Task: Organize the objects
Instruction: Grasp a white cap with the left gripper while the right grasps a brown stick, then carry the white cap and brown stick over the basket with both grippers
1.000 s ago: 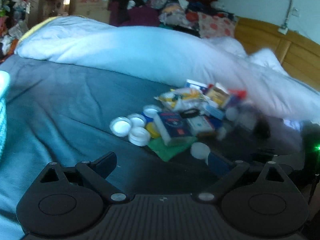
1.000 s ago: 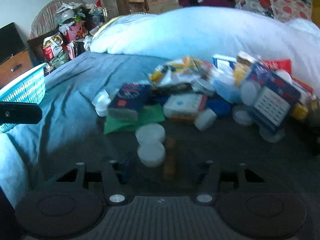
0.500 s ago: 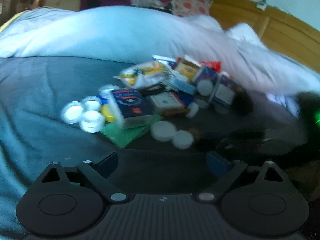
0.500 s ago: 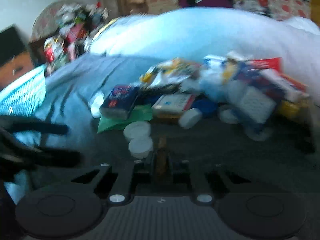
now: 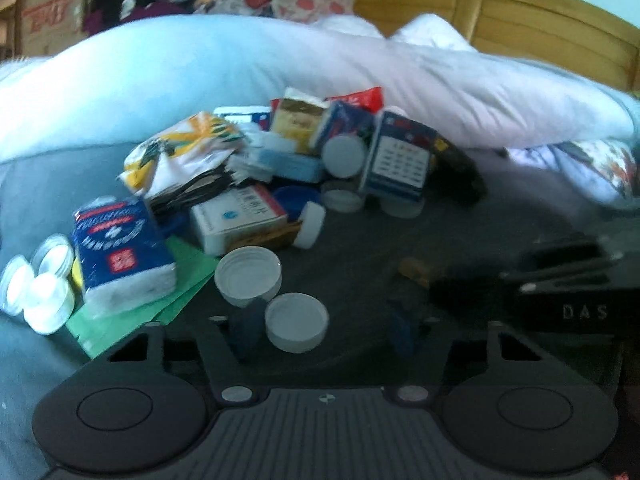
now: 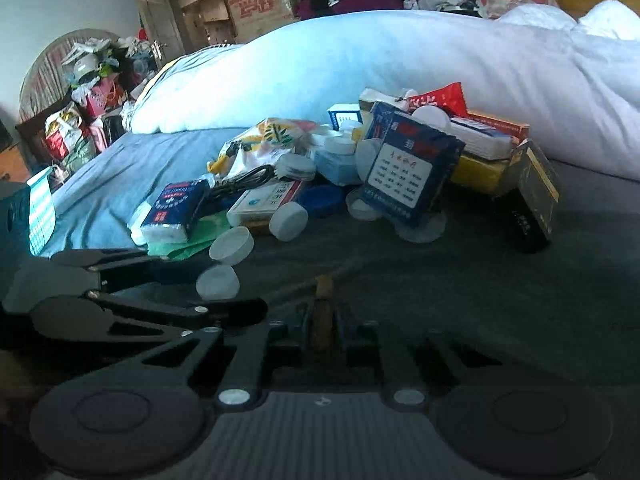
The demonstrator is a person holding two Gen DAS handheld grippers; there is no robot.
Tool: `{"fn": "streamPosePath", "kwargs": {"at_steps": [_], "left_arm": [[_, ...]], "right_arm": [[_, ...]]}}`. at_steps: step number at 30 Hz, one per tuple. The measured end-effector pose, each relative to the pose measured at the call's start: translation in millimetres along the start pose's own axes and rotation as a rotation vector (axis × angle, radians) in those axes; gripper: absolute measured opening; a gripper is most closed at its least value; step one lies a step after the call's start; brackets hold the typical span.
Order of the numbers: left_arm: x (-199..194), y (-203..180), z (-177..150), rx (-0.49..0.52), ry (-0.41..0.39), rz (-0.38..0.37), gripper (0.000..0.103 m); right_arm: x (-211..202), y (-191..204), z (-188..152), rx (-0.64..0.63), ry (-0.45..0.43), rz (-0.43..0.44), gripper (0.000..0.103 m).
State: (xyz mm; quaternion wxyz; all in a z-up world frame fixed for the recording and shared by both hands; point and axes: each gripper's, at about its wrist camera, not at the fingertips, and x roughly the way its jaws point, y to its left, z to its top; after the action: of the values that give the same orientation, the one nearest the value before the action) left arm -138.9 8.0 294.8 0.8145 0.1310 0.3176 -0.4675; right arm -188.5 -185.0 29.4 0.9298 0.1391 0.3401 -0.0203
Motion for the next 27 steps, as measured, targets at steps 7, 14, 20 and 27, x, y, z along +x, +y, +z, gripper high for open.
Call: {"fn": "streamPosePath", "kwargs": {"at_steps": [7,14,20,27], "left_arm": [[-31.7,16.6,10.1,-0.097,-0.024,0.061,0.032],[-150.6,79.5,41.1,-0.203,-0.193,0.390,0.032],[-263.2,144.4,46.4,-0.293,-0.282,0.679,0.032],[-356.6,217.0,30.1,-0.430,-0.277,0.908,0.032]], "right_arm": [[-13.1,7.7,11.6,-0.016,-0.064,0.009,0.015],[-39.1,68.1,72.1,-0.110,-0.206,0.112,0.015],[-52.8,166.6,143.6,-0.223,-0.302,0.288,0.015],[-47.7,308.0,196.5,-0.368,-0.286,0.501,0.015]]}}
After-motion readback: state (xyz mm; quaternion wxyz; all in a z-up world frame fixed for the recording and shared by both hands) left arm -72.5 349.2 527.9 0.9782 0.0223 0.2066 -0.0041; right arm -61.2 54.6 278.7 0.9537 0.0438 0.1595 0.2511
